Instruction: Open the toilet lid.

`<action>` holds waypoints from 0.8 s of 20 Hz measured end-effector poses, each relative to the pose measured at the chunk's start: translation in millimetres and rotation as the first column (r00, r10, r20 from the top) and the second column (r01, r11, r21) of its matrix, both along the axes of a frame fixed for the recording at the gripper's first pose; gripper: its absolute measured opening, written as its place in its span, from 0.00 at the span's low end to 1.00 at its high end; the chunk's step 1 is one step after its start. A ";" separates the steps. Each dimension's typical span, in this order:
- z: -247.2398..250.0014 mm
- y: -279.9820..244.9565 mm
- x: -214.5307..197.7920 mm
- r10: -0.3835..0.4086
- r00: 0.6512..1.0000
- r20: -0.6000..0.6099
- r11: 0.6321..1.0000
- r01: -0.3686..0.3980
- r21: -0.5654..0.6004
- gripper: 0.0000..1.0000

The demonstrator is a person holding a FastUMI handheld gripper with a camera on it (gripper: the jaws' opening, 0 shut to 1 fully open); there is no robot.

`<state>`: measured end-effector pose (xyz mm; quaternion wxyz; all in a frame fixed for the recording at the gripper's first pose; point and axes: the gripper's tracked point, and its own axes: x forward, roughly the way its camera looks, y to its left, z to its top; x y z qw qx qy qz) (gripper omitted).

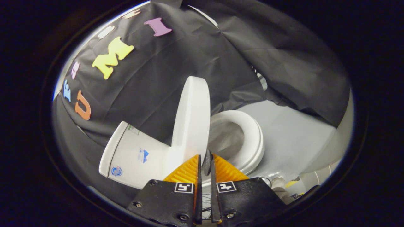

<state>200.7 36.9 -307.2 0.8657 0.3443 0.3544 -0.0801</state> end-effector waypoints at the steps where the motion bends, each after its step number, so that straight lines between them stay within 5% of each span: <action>1: 3.9 3.5 -0.5 0.006 1.000 -0.001 1.000 -0.006 -0.014 0.14; 16: 52.8 51.1 9.0 0.097 0.995 0.031 0.974 -0.089 -0.210 0.14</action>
